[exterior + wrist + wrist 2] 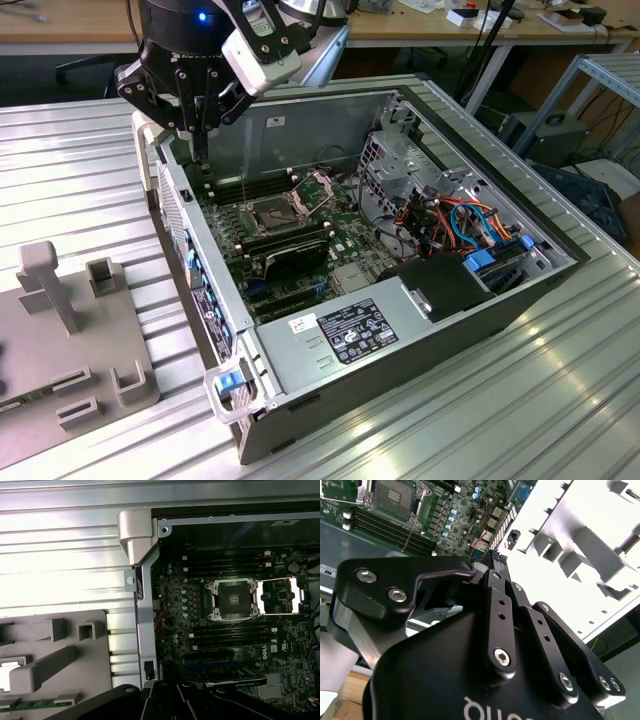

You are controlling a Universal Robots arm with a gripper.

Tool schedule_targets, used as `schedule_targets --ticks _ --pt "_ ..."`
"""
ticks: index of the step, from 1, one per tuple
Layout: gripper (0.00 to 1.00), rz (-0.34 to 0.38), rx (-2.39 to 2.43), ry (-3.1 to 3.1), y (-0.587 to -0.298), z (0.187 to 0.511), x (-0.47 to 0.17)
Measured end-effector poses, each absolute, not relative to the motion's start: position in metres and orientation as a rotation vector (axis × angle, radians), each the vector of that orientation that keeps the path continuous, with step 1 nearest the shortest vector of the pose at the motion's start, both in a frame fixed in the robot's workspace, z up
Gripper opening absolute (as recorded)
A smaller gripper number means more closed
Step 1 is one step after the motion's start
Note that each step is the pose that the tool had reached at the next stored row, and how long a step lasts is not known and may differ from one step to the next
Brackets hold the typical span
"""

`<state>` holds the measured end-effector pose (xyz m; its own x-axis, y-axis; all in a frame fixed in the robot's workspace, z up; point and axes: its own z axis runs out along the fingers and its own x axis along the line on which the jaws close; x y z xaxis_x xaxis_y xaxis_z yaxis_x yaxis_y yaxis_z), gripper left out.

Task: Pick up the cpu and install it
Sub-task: 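Reach for the cpu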

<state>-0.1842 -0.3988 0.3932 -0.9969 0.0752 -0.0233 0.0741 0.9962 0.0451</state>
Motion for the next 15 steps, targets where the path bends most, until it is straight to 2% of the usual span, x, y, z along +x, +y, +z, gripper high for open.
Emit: schedule_targets --ticks 15 --pt "0.11 0.069 0.117 3.114 -0.3988 0.3932 -0.192"
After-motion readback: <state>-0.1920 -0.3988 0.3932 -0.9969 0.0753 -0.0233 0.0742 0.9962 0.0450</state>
